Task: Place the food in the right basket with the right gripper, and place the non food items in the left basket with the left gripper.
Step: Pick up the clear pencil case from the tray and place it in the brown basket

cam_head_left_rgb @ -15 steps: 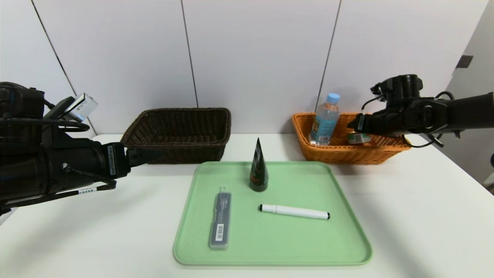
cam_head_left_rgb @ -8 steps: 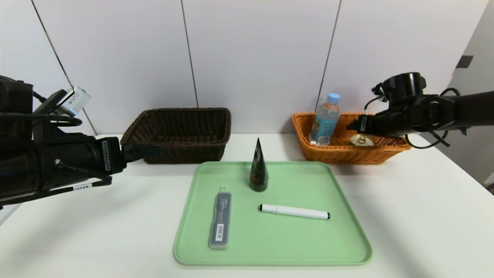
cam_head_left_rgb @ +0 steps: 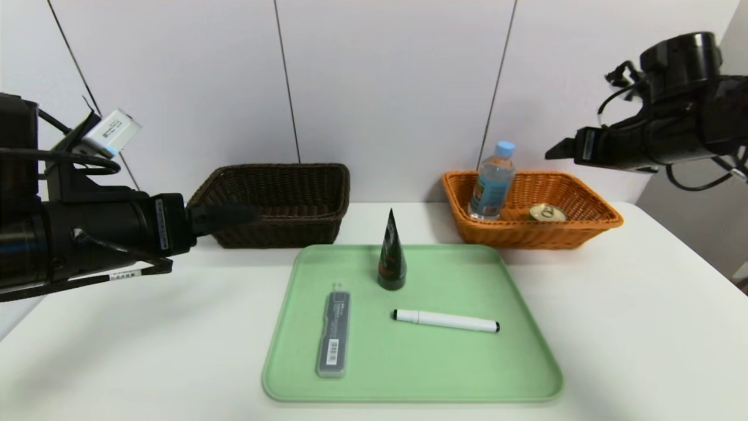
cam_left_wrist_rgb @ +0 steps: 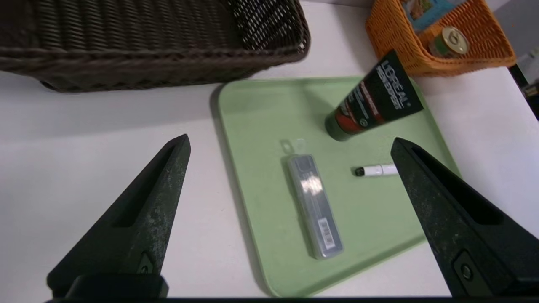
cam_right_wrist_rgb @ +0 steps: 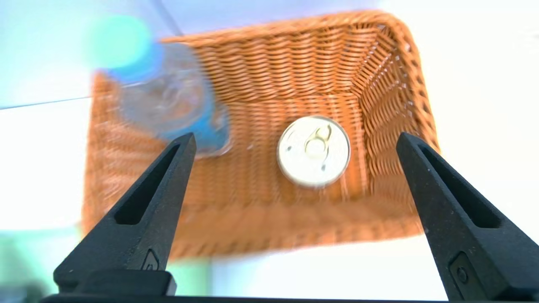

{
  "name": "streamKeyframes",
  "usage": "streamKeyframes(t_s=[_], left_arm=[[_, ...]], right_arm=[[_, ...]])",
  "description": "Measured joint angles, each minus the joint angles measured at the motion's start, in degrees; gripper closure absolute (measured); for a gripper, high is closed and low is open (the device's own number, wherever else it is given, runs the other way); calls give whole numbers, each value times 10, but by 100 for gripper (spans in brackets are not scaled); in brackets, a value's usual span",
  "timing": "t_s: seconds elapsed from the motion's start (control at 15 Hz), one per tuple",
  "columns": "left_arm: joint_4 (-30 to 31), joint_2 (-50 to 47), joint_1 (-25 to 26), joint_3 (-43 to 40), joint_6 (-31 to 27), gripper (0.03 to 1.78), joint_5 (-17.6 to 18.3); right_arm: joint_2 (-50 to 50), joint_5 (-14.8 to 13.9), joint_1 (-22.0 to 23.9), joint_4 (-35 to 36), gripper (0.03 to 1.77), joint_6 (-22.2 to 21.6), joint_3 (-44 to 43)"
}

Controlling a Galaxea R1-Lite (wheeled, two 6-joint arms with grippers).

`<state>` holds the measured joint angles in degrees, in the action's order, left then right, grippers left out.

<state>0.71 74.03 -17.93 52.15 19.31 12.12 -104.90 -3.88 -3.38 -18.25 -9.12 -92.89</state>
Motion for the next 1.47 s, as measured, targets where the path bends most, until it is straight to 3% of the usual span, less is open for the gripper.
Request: streamKeyframes(t_s=[0.27, 0.47, 0.6, 0.87, 1.0, 1.07, 1.2, 1.47], left_arm=[[-88, -12, -114, 28, 42, 12, -33], [-172, 7, -195, 63, 52, 12, -90], [-226, 36, -226, 111, 53, 12, -107], [-372, 126, -243, 256, 55, 12, -112], [-439, 178, -247, 311, 57, 12, -115], [-452, 201, -249, 330, 61, 12, -115], [-467, 246, -257, 364, 82, 12, -116], [-505, 329, -270, 435, 122, 12, -115]], right_arm=[[118, -7, -5, -91, 13, -5, 18], [211, -15, -3, -113, 12, -5, 101], [264, -12, 2, -114, 11, -7, 174], [350, -4, 12, -115, 11, -3, 266], [382, 34, 7, -119, 11, 7, 278], [395, 50, 5, -129, 11, 25, 286], [405, 54, 4, -171, 11, 62, 299], [374, 54, 4, -199, 10, 66, 304]])
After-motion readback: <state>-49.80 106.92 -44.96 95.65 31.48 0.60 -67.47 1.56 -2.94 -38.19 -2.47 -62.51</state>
